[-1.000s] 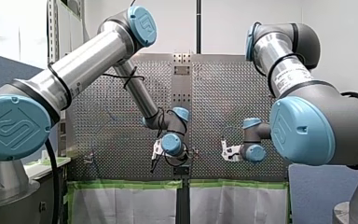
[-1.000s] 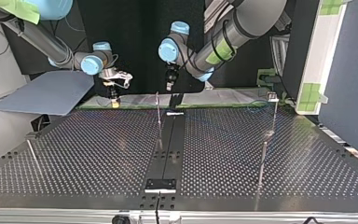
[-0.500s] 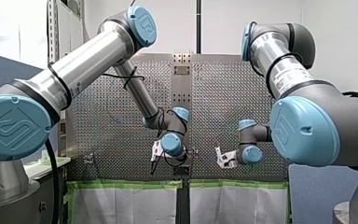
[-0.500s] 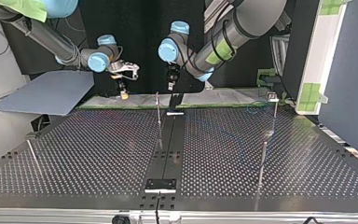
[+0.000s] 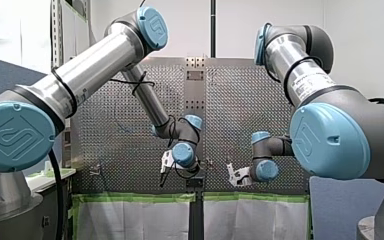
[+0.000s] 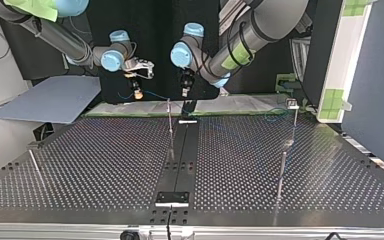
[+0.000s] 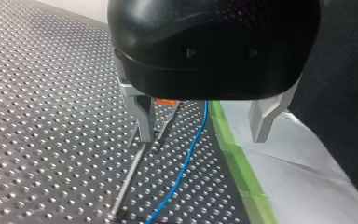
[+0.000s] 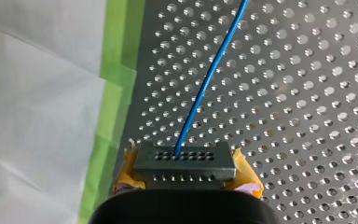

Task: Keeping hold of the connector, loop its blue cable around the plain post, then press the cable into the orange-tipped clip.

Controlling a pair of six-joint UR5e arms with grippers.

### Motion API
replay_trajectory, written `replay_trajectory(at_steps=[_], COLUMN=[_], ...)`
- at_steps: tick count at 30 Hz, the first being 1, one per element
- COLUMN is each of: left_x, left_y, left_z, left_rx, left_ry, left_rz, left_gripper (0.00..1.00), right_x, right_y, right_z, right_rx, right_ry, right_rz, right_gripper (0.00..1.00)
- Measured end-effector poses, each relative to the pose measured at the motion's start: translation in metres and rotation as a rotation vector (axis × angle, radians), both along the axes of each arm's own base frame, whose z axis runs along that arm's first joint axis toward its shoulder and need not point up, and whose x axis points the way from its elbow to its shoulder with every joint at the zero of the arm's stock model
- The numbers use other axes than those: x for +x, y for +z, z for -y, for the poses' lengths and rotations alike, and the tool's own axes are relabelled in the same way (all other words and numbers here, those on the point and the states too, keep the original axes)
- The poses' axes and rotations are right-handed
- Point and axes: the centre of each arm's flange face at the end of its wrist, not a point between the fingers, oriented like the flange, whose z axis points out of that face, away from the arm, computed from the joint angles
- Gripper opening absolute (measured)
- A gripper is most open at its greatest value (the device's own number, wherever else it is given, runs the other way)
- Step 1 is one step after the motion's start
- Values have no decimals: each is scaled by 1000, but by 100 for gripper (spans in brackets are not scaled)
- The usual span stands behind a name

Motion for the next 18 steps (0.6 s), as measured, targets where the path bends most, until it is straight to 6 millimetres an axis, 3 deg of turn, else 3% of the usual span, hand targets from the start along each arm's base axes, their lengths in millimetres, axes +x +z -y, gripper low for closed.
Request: replay_trajectory(at_steps=[13, 18], left_x=[-23, -33], left_y=[-19, -21], left_z=[-22, -24], left_rx=[70, 93], left_ry=[0, 2], left_rz=[-71, -92], left_gripper=[100, 100], right_x=[0, -2], right_y=[-20, -17], right_z=[-54, -68], right_rx=[19, 11], right_ry=[8, -1], right_rz=[-36, -57], right_gripper=[0, 0])
